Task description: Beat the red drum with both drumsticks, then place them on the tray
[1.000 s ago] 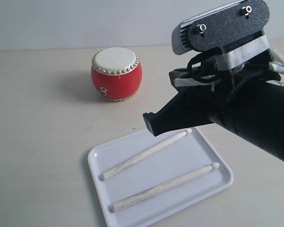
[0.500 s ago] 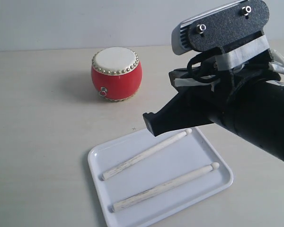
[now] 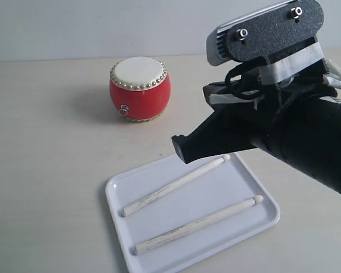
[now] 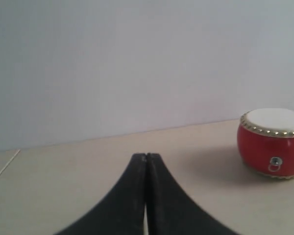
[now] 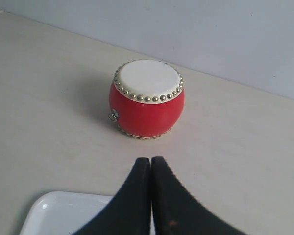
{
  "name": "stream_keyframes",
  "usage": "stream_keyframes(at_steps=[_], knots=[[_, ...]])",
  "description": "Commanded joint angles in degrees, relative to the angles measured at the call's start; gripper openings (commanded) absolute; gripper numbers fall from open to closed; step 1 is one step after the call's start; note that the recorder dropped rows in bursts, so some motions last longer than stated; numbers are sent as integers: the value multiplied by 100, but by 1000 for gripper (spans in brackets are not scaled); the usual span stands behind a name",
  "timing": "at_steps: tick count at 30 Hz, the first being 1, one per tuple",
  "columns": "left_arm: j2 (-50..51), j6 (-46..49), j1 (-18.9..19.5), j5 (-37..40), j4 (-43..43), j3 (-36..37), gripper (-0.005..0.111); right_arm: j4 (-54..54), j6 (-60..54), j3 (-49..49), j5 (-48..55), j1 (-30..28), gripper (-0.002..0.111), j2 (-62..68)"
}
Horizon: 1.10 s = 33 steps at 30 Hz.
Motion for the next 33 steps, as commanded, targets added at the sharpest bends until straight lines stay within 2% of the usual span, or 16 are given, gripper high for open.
stream_keyframes(at_steps=[1,6,33], knots=[[-65,-305,227,-422,0,502,0,-59,20,-33,-1,6,0,1],[-65,-274,227,-80,112,502,0,-59,20,-33,-12,6,0,1],[-65,-311,227,-70,108,502,0,-59,20,-33,-12,6,0,1]])
